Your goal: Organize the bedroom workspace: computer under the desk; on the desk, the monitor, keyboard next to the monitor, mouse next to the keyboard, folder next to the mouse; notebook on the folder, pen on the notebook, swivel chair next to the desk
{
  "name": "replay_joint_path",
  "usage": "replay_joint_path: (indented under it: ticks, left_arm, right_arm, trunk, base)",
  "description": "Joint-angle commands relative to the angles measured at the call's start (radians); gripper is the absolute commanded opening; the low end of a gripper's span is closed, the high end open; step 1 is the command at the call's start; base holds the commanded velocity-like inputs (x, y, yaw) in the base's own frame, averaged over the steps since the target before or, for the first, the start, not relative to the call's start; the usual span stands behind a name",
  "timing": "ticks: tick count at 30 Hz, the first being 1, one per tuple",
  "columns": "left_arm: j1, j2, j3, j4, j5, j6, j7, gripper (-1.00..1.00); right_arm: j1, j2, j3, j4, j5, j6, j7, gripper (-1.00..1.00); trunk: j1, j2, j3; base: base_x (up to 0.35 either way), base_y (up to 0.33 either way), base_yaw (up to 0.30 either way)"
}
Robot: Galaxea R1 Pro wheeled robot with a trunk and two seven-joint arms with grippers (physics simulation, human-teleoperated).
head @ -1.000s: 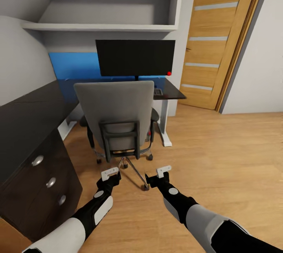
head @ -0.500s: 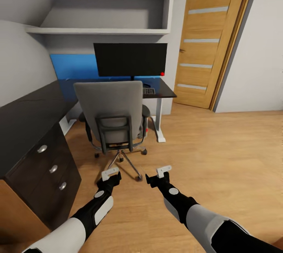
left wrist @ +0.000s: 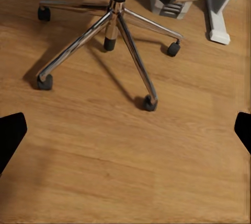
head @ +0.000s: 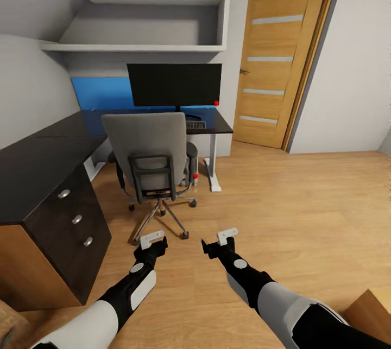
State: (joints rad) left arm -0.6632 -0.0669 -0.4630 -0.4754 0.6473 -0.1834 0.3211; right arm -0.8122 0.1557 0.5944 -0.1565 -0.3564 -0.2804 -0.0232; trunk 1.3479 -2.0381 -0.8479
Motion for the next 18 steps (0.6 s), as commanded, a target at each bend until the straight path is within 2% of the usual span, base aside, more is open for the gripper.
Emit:
replay_joint_path:
  ticks: [1,4,8,11,13,15,16,18]
  left_arm:
    - [-0.001,0.001,-0.008,0.000,0.012,-0.006,0.006,1.00]
    - [-0.001,0.003,-0.007,0.001,0.017,-0.007,0.005,1.00]
    - [-0.001,0.002,-0.006,0.010,0.020,-0.008,0.006,1.00]
    - [-0.001,-0.001,-0.008,0.050,0.021,-0.008,0.007,1.00]
    - [-0.001,-0.004,-0.010,0.111,0.020,-0.010,0.006,1.00]
    - [0.000,-0.006,-0.010,0.177,0.020,-0.032,0.006,1.00]
    - [0.000,-0.007,-0.010,0.230,0.020,-0.081,0.006,1.00]
    - [0.000,-0.009,-0.010,0.288,0.019,-0.153,0.006,1.00]
  right_arm:
    - [-0.001,0.000,0.008,0.001,-0.009,-0.004,-0.003,1.00]
    - [-0.001,-0.002,0.007,0.002,-0.009,-0.019,-0.004,1.00]
    - [-0.001,-0.007,0.005,0.003,-0.010,-0.036,-0.006,1.00]
    - [0.000,-0.024,0.004,0.003,-0.014,-0.050,-0.006,1.00]
    - [0.003,-0.039,0.004,0.026,-0.019,-0.090,-0.010,1.00]
    - [0.013,-0.047,0.004,0.075,-0.041,-0.168,-0.012,1.00]
    - [0.020,-0.050,0.004,0.115,-0.077,-0.238,-0.012,1.00]
    - [0.026,-0.051,0.005,0.146,-0.124,-0.295,-0.013,1.00]
  trunk:
    - [-0.005,0.007,0.002]
    - [-0.016,0.028,0.012]
    - [-0.031,0.056,0.024]
    - [-0.043,0.077,0.034]
    - [-0.051,0.091,0.040]
    - [-0.058,0.105,0.046]
    - [-0.062,0.112,0.049]
    - [-0.070,0.126,0.056]
  base:
    - [-0.300,-0.151,0.000]
    - [-0.237,-0.078,0.000]
    - [-0.064,-0.019,0.000]
    - [-0.012,-0.004,0.000]
    - [-0.004,-0.001,0.000]
    - [-0.001,0.000,0.000]
    - [0.000,0.000,0.000]
    - [0.000,0.000,0.000]
